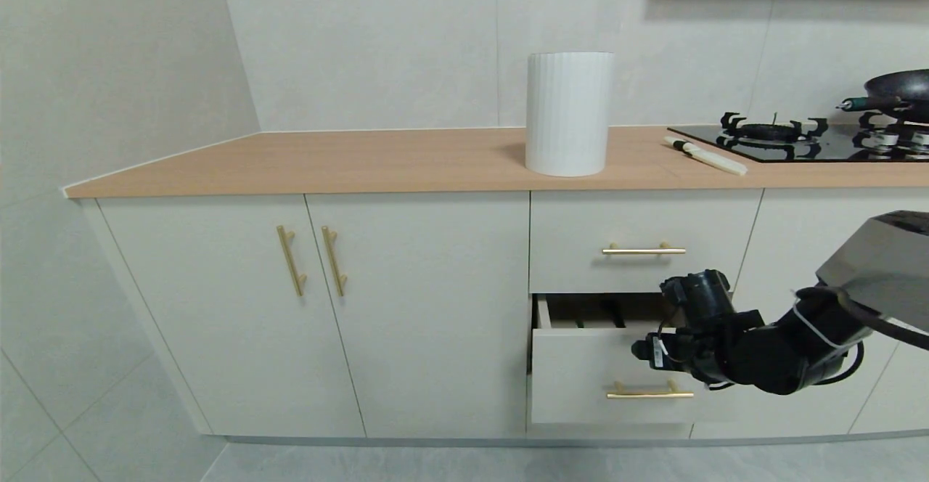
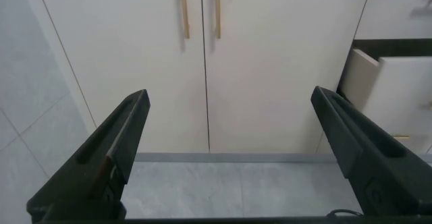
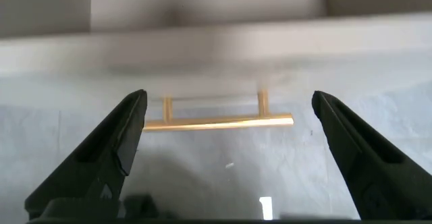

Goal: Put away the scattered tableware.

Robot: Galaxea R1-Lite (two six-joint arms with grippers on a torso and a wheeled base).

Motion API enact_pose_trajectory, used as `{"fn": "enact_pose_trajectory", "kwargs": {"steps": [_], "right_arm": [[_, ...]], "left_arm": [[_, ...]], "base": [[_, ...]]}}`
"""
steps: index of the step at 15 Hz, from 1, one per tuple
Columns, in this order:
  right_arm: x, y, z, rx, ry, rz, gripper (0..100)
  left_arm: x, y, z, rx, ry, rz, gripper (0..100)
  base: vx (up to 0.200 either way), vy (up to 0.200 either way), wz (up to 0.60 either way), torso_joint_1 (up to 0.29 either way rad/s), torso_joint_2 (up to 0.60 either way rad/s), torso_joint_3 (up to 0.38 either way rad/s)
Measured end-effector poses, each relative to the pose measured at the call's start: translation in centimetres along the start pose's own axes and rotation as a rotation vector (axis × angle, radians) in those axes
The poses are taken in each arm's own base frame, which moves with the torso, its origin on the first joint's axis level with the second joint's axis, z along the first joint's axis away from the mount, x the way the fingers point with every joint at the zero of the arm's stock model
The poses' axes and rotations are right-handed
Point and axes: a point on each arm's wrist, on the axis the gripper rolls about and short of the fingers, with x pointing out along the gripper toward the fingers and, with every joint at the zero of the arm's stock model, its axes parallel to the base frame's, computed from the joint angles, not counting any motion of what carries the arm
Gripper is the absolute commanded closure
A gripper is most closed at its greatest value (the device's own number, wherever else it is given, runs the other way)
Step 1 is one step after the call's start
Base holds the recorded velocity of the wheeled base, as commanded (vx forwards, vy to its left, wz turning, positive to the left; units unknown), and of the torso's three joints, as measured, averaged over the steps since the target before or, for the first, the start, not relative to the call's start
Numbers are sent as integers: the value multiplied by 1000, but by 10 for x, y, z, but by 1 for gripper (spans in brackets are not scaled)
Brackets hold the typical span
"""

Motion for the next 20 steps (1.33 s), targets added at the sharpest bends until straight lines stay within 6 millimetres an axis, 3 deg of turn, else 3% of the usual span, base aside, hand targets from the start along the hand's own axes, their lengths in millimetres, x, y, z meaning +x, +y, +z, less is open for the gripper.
{"fn": "enact_pose_trajectory", "kwargs": {"steps": [9, 20], "right_arm": [[68, 7, 31, 117, -117, -77, 0], [104, 1, 46, 256, -212, -104, 0]], "left_arm": [[0, 0, 0, 0, 0, 0, 0], [0, 0, 0, 0, 0, 0, 0]], "base": [[0, 0, 0, 0, 0, 0], [0, 0, 0, 0, 0, 0]]}}
